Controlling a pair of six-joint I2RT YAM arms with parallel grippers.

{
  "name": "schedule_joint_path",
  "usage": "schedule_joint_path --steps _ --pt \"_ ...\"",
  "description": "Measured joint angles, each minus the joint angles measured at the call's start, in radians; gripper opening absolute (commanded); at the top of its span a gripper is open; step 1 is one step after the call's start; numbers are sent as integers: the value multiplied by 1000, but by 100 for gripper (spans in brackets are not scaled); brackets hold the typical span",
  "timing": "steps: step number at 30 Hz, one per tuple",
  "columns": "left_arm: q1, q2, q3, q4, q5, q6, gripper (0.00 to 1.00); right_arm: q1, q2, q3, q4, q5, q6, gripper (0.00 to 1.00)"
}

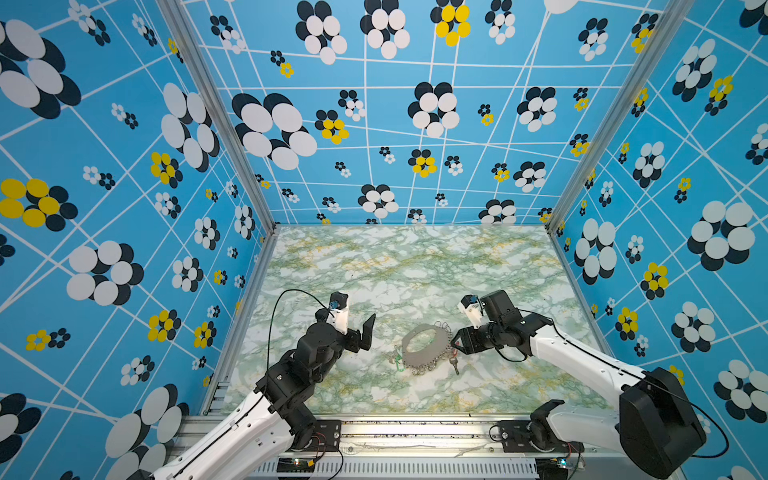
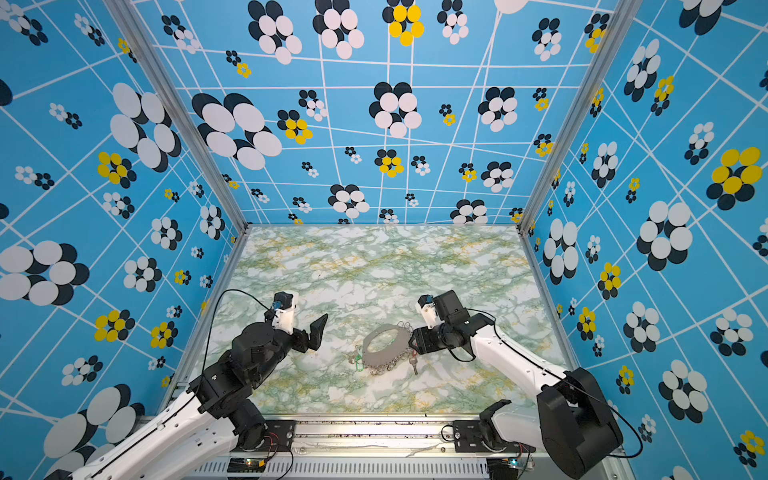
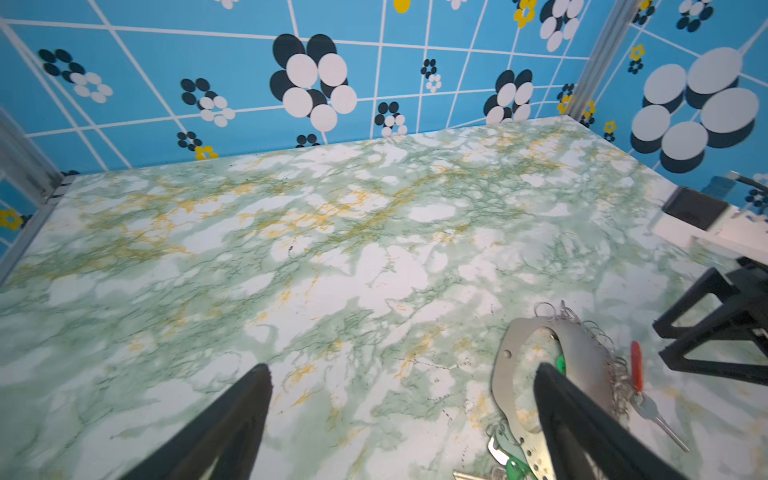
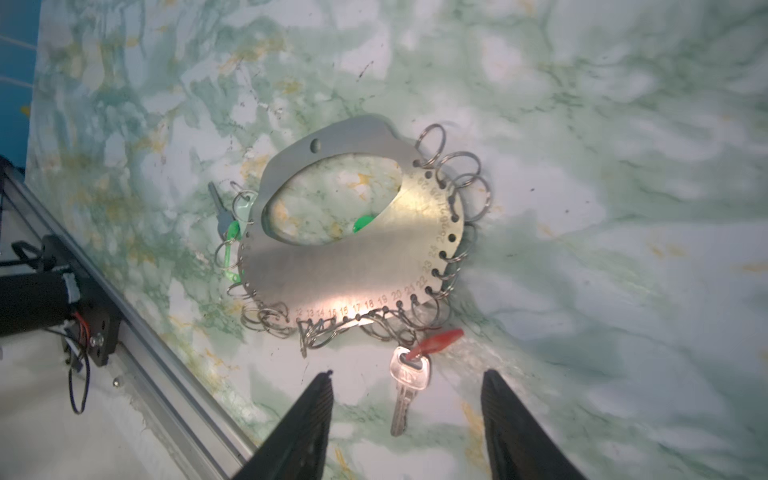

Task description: Put the keys on the keyring

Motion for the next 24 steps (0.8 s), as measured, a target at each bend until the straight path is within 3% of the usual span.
schedule_joint_path --steps 7,12,20,24 --pt "203 114 -96 203 34 82 99 -122 -74 9 107 214 -47 86" --pt "332 254 -161 387 87 137 99 -246 -72 -68 386 359 -116 91" --pt "443 451 -205 695 135 236 99 -302 123 -267 881 515 -245 93" --pt "475 560 -234 834 150 281 99 -329 166 -268 978 522 -272 93"
